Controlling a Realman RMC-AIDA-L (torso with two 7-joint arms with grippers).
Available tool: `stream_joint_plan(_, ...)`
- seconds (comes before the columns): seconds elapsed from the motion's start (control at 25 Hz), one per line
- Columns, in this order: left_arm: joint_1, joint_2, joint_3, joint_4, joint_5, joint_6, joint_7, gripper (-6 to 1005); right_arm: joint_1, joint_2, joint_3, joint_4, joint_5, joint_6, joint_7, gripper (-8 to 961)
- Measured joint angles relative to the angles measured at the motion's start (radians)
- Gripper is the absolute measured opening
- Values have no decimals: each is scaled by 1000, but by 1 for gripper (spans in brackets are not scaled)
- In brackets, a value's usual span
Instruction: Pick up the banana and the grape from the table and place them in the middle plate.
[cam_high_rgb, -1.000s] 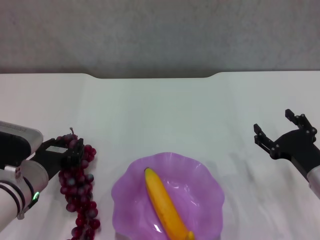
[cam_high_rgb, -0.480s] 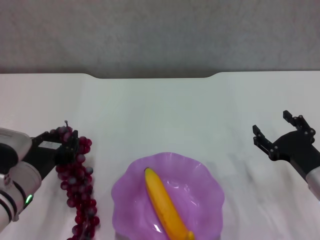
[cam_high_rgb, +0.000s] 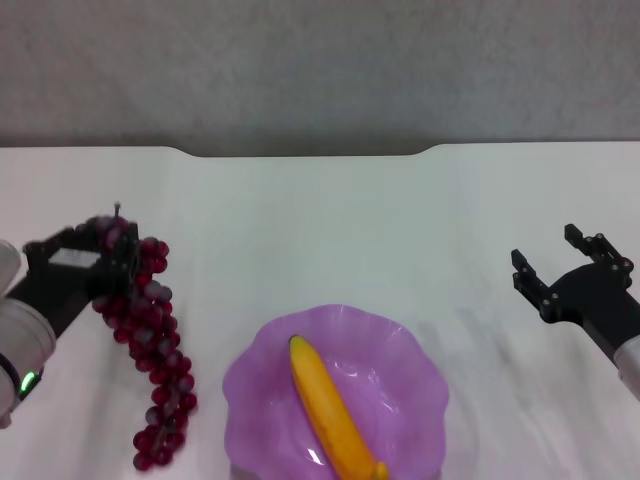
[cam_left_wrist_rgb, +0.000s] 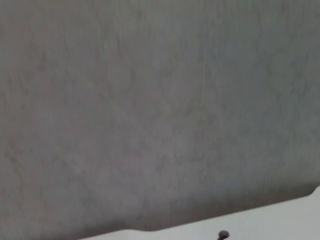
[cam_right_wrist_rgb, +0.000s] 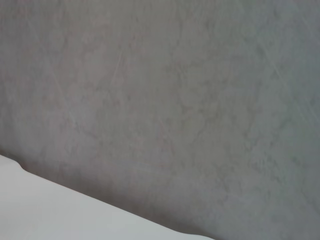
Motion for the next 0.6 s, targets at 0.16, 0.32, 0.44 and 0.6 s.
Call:
stream_joint_plan(0.16,57,9,-8,149,0,-69,32,335,-1,0,0,-2,0,0,0,735)
stream_joint_plan(0.32,115,15,-15,316,0,-143,103,334,-1,0,0,-2,0,5,0,735)
stream_joint_plan(0.44,156,10,-14,420,-3,-187,170,330,-1,0,0,-4,0,8,0,735)
stream_joint_plan(0.6,175,6,1,530,-10,-259,221,323,-1,0,0,-13,3,10,0,735)
